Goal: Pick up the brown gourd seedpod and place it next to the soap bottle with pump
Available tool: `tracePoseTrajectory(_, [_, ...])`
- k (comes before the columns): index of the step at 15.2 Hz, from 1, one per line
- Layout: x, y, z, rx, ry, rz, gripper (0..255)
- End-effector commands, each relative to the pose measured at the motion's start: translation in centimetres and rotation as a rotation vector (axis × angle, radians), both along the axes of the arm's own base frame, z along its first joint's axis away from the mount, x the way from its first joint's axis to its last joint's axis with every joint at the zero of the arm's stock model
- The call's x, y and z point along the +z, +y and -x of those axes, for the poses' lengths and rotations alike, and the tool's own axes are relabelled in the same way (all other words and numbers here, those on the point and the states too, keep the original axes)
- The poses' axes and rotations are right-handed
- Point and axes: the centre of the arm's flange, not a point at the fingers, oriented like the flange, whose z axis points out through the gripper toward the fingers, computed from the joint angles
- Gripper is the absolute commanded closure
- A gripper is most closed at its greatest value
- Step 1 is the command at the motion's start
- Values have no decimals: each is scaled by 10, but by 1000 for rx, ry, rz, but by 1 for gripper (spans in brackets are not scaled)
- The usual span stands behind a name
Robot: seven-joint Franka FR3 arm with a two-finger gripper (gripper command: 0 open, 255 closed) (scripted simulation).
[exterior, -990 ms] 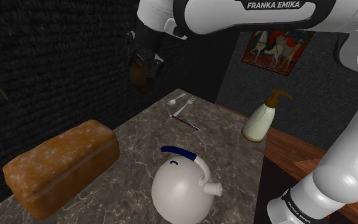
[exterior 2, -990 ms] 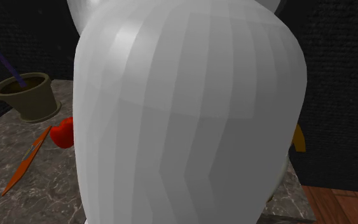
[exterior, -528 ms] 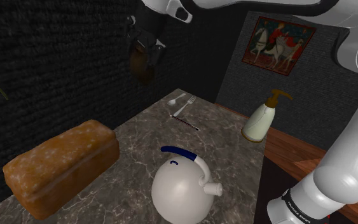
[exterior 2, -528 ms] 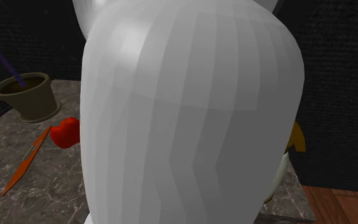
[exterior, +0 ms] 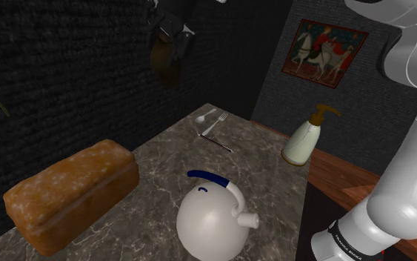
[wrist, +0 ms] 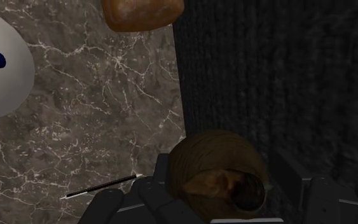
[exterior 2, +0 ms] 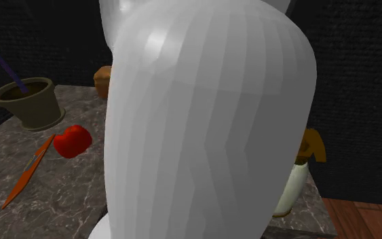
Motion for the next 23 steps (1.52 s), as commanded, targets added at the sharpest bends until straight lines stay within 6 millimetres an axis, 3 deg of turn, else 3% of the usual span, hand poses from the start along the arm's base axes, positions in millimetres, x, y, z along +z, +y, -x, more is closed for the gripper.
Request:
tracePoseTrajectory(1, [5, -13, 2, 0, 0, 0, 255])
tracePoseTrajectory(23, [6, -301, 40, 0, 0, 0, 255])
